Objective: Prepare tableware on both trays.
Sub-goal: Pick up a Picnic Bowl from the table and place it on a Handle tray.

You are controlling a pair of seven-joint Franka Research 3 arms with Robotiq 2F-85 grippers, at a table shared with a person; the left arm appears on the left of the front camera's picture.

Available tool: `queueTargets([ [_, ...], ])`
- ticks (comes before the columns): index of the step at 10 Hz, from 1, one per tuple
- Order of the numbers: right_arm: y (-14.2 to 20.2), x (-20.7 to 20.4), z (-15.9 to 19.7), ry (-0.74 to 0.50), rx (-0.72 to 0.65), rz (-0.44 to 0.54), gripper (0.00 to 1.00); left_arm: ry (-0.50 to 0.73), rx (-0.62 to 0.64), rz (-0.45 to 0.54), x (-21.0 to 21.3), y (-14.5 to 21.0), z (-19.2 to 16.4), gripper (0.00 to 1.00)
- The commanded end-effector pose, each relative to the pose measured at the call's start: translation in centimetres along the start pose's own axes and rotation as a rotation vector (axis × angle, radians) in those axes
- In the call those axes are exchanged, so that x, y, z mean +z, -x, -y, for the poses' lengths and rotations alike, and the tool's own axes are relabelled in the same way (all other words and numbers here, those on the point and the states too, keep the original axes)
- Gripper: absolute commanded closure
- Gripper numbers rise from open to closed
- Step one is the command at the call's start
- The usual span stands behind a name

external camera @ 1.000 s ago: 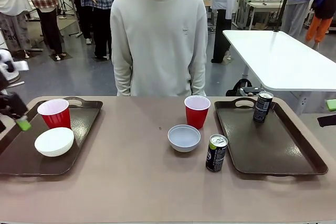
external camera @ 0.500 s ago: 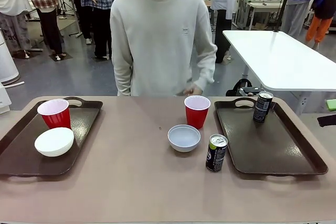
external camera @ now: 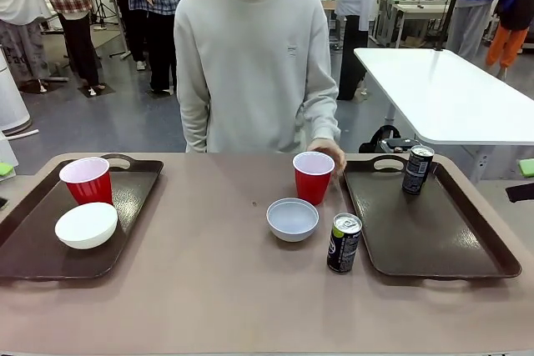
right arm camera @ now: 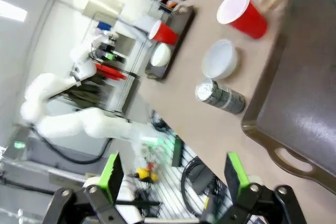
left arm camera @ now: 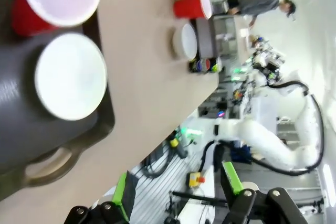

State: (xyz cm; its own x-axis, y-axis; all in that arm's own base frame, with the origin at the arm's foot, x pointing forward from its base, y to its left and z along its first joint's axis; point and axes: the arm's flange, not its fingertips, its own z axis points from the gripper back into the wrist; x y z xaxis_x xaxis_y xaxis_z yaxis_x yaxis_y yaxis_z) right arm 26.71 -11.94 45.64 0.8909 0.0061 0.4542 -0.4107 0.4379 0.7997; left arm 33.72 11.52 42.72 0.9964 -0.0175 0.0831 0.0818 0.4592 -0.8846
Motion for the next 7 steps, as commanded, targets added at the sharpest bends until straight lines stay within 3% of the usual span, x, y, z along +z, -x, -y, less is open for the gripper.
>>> queueTargets([
  [1, -0.2, 0.4, -6.6, 0.262, 0.013, -0.090, 0.00, 0.026, -0.035, 0.025, -0.6, -0.3, 0.9, 0.13],
  [3, -3.3, -2.6, -12.6, 0.508, 0.004, -0.253, 0.00, -0.044, -0.003, 0.030, -1.9, 0.0, 1.9, 0.13],
  [4, -4.8, -4.6, -14.9, 0.569, 0.004, -0.321, 0.00, -0.081, -0.015, 0.049, -2.3, 0.4, 2.4, 0.13],
  [5, -6.6, -7.2, -16.4, 0.606, 0.007, -0.372, 0.00, -0.002, -0.017, 0.009, -1.3, -0.8, 1.5, 0.13],
  [7, -9.8, -13.2, -16.9, 0.649, 0.063, -0.409, 0.00, -0.002, -0.017, 0.009, -1.3, -0.8, 1.5, 0.13],
])
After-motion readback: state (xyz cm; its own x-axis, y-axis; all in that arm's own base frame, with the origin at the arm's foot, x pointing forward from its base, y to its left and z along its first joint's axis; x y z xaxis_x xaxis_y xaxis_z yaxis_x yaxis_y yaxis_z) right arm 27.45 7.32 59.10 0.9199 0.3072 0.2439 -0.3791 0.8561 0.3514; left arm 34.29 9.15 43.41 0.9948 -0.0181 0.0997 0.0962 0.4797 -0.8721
